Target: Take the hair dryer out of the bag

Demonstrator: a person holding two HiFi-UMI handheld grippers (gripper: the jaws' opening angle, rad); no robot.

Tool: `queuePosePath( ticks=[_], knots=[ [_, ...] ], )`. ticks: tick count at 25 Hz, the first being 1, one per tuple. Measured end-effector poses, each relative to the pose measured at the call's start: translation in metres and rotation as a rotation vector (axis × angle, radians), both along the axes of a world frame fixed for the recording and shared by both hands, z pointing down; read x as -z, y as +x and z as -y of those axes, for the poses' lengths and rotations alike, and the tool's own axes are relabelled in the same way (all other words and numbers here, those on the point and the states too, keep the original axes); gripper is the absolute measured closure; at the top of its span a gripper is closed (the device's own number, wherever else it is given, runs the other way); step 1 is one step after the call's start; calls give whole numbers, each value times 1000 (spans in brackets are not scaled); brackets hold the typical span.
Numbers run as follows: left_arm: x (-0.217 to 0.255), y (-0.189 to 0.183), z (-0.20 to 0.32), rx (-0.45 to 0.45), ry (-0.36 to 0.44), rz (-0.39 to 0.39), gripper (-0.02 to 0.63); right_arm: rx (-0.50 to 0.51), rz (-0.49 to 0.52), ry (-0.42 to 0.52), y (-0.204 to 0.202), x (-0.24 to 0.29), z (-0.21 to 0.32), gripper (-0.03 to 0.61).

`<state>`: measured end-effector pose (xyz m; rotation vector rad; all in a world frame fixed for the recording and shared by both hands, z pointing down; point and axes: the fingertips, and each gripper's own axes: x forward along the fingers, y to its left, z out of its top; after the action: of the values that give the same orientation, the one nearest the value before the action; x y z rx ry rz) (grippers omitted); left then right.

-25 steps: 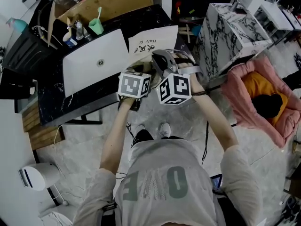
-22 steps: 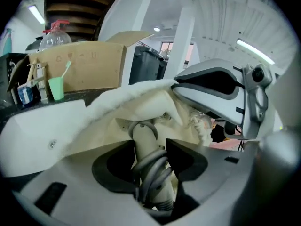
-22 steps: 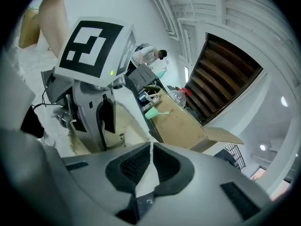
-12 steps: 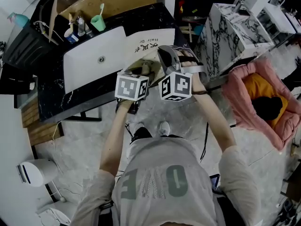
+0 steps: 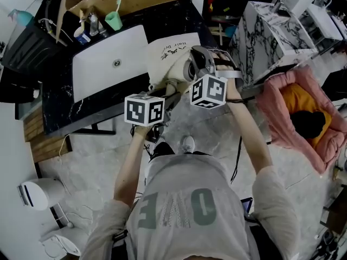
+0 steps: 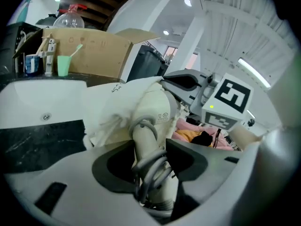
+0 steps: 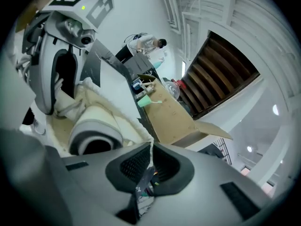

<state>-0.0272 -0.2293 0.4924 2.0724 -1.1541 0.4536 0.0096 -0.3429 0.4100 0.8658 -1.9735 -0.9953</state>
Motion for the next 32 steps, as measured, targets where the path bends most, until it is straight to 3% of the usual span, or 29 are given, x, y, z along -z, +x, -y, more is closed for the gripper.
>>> queuePosePath(
  ticks=[4,14,20,23,28,32],
  knots=[
    [16,8,-6,-9,26,-93,387,-45,-4,4,15,-2,15,537],
    [63,-1,-2,14,125,-182,387,-154,7,43,44,6,43,538],
    [92,-5,-10,17,177,-274,387,-236,18,28,56,4,58,538],
    [100,-20,-6,64,207,-266,387,-256,19,16,64,-2,61,538],
    [105,-54,3,167,269,-176,387,-267,15,-15,75,-20,54,538],
    [111,-70,7,232,303,-209,387,-276,28,-44,82,-33,50,537]
  ],
)
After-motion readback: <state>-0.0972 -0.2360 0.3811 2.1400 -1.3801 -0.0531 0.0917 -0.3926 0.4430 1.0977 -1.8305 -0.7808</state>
